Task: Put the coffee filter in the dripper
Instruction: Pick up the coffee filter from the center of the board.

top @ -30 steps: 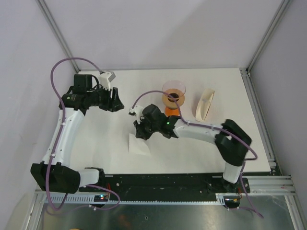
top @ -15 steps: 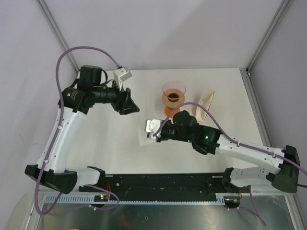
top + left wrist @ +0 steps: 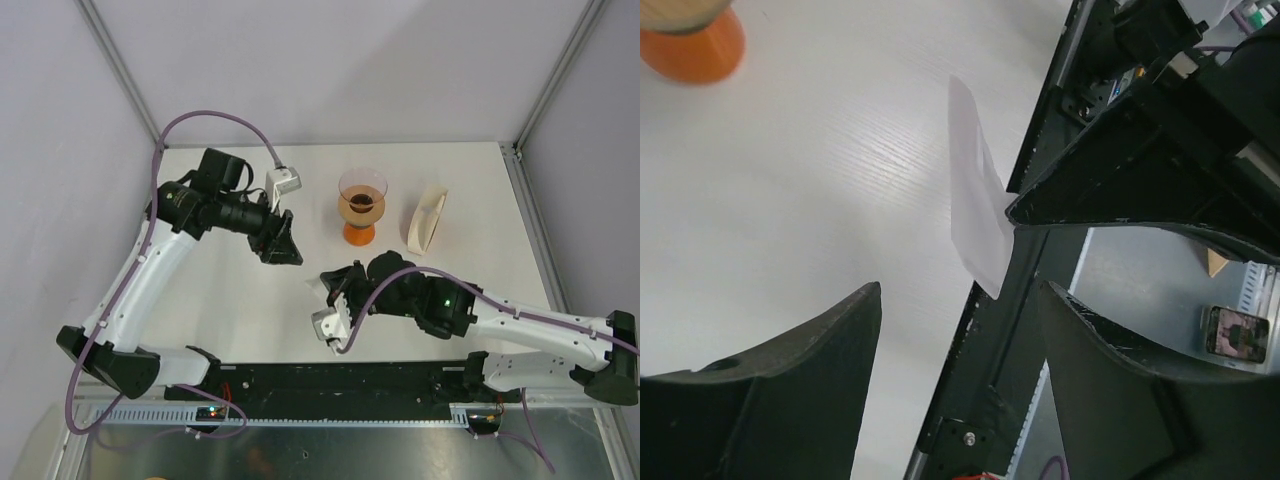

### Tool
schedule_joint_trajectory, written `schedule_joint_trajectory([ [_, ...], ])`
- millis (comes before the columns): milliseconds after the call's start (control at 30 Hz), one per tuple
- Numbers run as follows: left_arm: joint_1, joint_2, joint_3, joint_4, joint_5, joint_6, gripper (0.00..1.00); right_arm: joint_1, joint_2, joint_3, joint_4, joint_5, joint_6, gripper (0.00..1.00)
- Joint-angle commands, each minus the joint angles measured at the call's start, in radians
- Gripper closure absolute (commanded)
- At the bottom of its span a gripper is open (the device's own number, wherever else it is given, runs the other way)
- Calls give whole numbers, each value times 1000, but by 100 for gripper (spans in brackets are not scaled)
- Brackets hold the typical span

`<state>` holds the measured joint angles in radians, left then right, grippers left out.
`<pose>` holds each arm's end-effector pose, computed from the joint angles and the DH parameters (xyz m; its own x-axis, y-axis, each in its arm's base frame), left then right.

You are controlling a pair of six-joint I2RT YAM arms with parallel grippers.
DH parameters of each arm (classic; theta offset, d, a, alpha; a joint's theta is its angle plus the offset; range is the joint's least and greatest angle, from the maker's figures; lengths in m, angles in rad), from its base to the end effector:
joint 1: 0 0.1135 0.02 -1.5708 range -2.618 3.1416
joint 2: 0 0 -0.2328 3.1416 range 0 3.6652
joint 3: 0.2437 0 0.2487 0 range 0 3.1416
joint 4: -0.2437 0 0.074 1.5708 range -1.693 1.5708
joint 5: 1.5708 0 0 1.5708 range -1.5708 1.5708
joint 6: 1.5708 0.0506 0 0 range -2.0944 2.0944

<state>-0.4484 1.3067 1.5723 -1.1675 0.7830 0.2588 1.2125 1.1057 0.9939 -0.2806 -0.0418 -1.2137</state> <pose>0.2049 -0.1382 0.3733 -0.5039 0.4437 -0.7411 0.8590 0.3471 -0.3763 0.0952 0.2604 0.3066 0.8425 -0.4196 -0.3380 -0.4575 -0.2257 -0.8601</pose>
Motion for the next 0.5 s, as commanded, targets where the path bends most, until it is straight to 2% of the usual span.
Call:
schedule_joint_trajectory([
  [0, -24, -5, -8, -18, 26, 4, 31, 16, -33, -10, -9, 4, -162, 100],
  [133, -49, 12, -5, -13, 15, 13, 31, -16, -25, -10, 57, -17, -130, 100],
  [267, -40, 57, 66, 4, -54, 20, 34, -140, -7, 7, 204, -54, 92, 100],
  [333, -7, 79, 148, 36, -98, 4, 35, -196, 11, 60, 245, -5, 244, 100],
  [467, 53, 116, 268, 113, -217, -66, 34, -245, 37, 143, 269, 112, 408, 100],
])
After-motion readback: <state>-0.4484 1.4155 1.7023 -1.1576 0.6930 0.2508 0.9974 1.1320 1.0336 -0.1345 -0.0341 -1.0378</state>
